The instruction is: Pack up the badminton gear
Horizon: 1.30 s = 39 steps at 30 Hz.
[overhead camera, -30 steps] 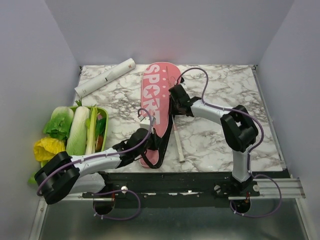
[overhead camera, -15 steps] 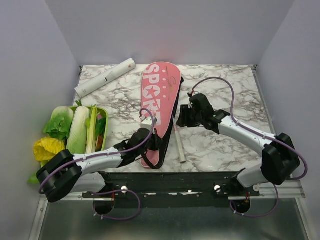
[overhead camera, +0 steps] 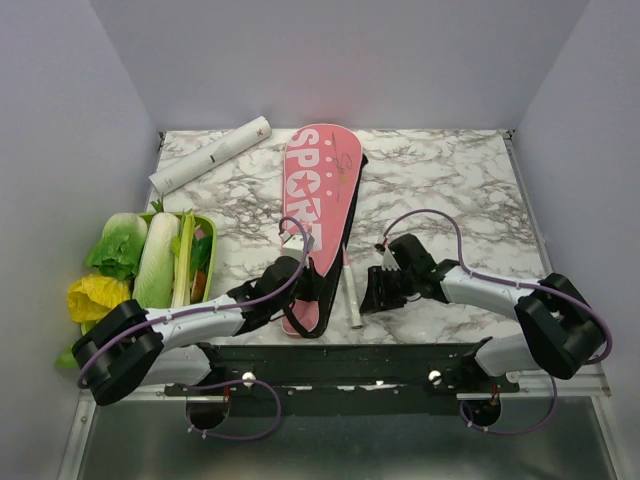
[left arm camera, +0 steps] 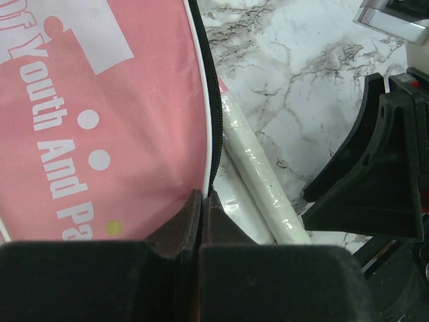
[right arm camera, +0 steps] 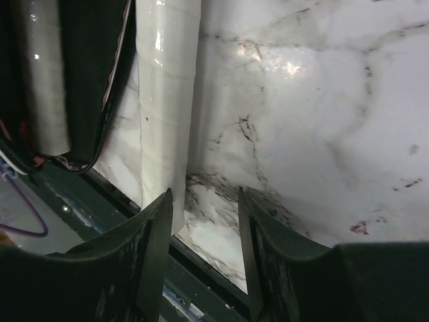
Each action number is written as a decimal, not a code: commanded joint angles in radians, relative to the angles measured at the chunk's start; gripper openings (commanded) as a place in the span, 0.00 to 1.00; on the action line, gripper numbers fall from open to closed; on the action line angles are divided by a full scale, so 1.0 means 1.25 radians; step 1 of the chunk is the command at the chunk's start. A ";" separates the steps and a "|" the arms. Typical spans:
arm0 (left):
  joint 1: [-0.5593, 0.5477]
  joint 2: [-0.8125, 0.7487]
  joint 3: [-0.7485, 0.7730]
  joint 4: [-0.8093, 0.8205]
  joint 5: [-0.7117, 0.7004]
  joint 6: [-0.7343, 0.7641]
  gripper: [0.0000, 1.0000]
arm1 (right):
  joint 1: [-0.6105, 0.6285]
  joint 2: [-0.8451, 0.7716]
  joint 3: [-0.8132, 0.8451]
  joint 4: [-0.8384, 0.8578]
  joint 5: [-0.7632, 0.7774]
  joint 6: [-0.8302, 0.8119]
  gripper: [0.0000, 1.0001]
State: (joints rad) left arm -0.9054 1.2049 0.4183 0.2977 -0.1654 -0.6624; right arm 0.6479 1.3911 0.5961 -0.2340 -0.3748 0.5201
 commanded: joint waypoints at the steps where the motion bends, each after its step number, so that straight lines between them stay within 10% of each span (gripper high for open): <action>1: -0.005 -0.029 -0.017 0.033 0.022 -0.006 0.00 | 0.004 0.006 -0.060 0.138 -0.094 0.050 0.52; 39: -0.005 -0.030 -0.028 0.056 0.040 -0.019 0.00 | 0.114 0.210 -0.062 0.744 -0.148 0.436 0.21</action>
State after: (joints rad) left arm -0.9054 1.1755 0.3771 0.3187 -0.1532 -0.6647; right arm 0.7681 1.6279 0.4610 0.5945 -0.5888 1.0397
